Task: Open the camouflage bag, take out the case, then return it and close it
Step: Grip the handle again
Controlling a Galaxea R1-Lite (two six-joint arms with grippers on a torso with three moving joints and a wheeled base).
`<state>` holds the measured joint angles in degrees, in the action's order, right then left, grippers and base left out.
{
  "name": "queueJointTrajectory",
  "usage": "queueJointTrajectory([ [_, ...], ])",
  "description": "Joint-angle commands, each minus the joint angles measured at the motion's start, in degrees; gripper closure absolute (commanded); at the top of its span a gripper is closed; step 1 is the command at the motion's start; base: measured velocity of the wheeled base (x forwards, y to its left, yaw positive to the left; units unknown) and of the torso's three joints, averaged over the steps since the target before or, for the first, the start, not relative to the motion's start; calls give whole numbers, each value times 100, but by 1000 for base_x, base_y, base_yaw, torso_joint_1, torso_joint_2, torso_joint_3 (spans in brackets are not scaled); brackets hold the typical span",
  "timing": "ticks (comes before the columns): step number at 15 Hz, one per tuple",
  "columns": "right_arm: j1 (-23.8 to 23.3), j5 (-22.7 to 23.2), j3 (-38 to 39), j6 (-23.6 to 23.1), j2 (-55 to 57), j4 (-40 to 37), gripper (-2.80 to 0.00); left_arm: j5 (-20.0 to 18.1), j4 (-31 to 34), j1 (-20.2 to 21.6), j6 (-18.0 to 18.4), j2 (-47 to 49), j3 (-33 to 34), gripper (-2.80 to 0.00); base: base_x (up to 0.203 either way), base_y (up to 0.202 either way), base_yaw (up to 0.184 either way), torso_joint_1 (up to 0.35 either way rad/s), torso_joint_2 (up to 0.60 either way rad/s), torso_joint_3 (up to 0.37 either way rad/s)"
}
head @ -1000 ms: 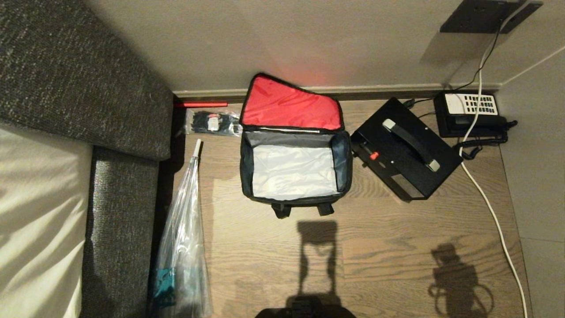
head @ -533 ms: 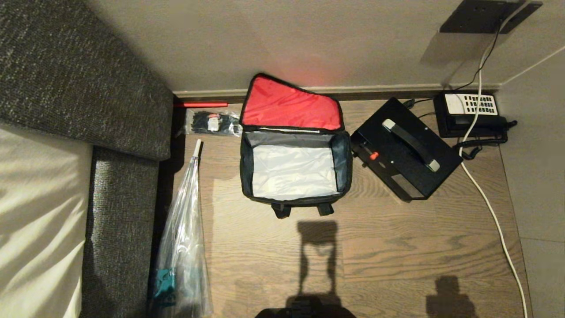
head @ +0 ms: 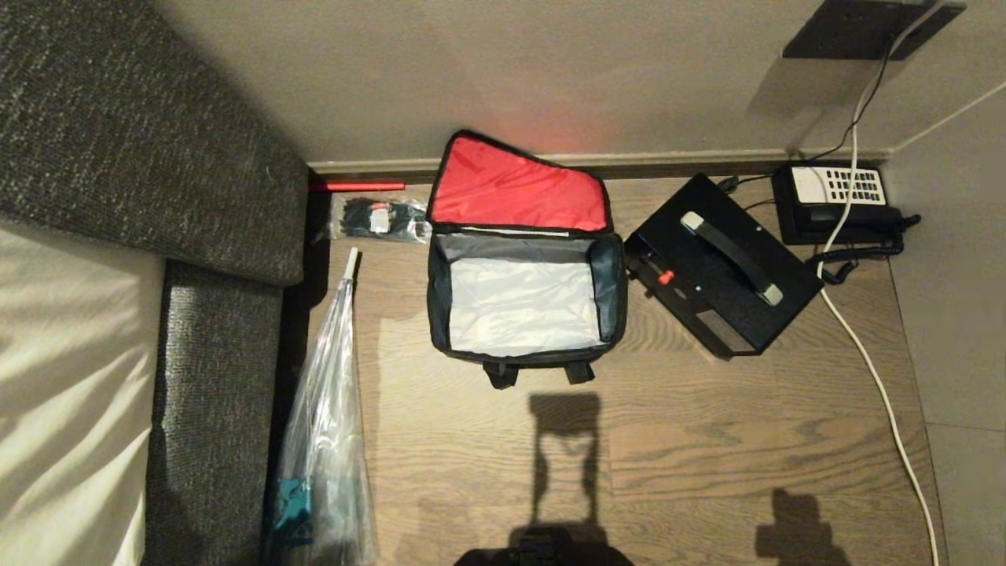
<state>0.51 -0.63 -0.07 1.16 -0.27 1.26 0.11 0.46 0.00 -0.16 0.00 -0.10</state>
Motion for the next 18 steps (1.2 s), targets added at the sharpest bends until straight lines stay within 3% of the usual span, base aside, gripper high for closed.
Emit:
queueJointTrajectory([
  [1,2,1,78,17,-158,-11,0,-2,-2,0,-2,-9,1,0,0,0,0,0,0,0],
  [18,2,-16,78,148,-158,15,0,-2,-2,0,-2,-9,1,0,0,0,0,0,0,0],
])
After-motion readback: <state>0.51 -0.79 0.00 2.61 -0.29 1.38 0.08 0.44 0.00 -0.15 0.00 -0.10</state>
